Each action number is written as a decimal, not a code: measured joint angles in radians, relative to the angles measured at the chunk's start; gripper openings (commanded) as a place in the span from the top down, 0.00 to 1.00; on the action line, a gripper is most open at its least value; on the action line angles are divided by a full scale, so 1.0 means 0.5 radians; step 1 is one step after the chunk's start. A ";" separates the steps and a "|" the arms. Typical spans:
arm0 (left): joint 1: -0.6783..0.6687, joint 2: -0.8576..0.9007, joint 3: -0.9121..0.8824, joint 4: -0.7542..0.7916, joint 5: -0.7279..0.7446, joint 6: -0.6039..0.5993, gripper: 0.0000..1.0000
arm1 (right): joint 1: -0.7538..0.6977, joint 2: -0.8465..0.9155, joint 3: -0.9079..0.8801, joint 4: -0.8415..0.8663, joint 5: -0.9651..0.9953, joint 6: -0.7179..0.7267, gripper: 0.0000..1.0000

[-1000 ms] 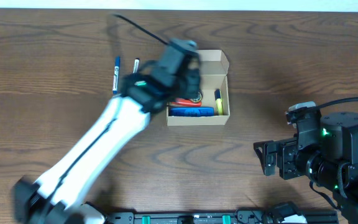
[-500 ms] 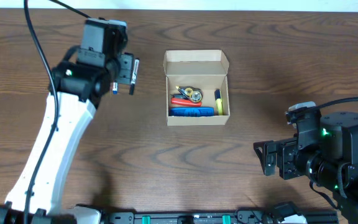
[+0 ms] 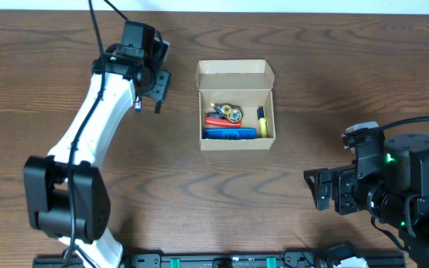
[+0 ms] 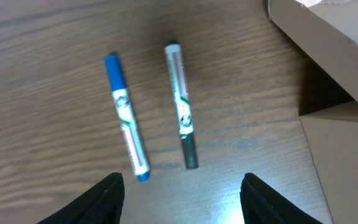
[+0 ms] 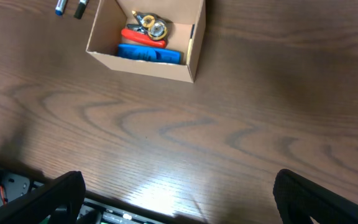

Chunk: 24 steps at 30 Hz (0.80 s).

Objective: Pack container
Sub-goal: 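Move the left gripper over the black whiteboard marker, then grasp the black marker with the left gripper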

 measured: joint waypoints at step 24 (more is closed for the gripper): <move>0.000 0.486 0.000 0.388 0.114 0.063 0.42 | 0.000 0.001 0.000 0.000 0.000 0.000 0.01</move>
